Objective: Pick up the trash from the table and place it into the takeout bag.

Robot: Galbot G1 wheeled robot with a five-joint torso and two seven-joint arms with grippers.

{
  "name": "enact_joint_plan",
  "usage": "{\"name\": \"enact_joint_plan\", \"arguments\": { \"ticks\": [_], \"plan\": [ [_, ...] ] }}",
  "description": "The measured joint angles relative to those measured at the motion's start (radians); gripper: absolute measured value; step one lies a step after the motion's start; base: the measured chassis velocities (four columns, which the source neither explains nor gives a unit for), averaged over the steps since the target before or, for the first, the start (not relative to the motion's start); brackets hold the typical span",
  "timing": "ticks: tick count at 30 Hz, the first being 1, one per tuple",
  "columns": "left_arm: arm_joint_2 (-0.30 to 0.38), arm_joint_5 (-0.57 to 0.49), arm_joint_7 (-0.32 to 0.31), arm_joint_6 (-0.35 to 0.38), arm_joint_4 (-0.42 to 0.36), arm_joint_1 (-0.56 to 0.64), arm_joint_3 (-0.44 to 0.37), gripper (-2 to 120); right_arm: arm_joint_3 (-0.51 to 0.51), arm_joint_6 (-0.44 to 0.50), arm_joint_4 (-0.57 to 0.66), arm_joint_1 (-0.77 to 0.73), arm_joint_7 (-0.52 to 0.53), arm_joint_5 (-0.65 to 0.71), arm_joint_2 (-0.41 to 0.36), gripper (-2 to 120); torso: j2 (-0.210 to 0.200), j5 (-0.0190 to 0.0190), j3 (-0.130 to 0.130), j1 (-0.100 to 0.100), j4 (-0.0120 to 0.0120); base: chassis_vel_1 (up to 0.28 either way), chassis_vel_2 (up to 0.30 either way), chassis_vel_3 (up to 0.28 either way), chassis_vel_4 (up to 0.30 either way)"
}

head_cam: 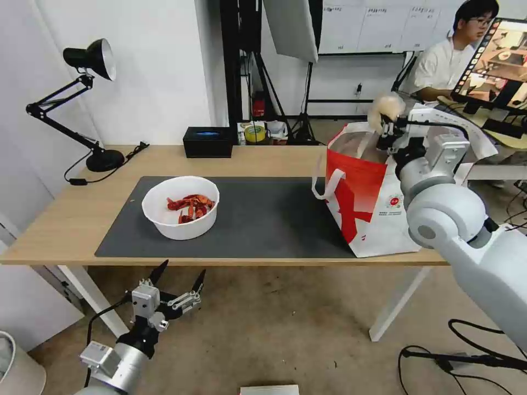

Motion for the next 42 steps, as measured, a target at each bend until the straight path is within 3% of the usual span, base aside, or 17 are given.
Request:
{"name": "enact_joint_plan", "arguments": {
  "ticks": [9, 14, 17, 25, 31, 42],
  "plan": [
    [0.026, -0.009, -0.001, 0.0, 0.008, -0.021, 0.002, 100, 0.041, -0.038, 0.007, -0.049, 0.033, -0.005, 0.001, 41, 0.0, -0.0001, 0.0, 0.0, 0.0, 0.0, 0.0, 0.0, 0.0],
    [0.03, -0.011, -0.002, 0.0, 0.012, -0.027, 0.004, 100, 0.041, -0.04, 0.01, -0.051, 0.033, -0.004, 0.001, 52, 0.0, -0.0001, 0.0, 0.0, 0.0001, 0.0, 0.0, 0.0, 0.0],
    [0.032, -0.014, -0.003, 0.0, 0.014, -0.031, 0.005, 100, 0.037, -0.04, 0.011, -0.051, 0.033, -0.004, 0.006, 69, 0.0, -0.0001, 0.0, 0.0, 0.0001, 0.0, 0.0, 0.0, 0.0],
    [0.044, -0.028, -0.003, 0.0, 0.014, -0.032, -0.001, 100, 0.031, -0.041, 0.022, -0.05, 0.029, -0.003, 0.006, 97, 0.0, -0.0002, 0.0, 0.0, 0.0001, 0.0, 0.0, 0.0, 0.0],
    [0.049, -0.031, -0.005, 0.0, 0.011, -0.036, -0.002, 100, 0.042, -0.031, 0.046, -0.061, 0.011, -0.003, -0.005, 100, 0.0, -0.0001, 0.0, 0.0, 0.0, 0.0, 0.0, 0.0, 0.0],
    [0.048, -0.031, -0.005, 0.001, 0.008, -0.037, -0.002, 100, 0.071, 0.11, 0.133, -0.116, -0.181, -0.004, -0.038, 100, 0.0, -0.0002, 0.0, 0.0, 0.0001, 0.0, 0.0, 0.0, 0.0]
  ]
}}
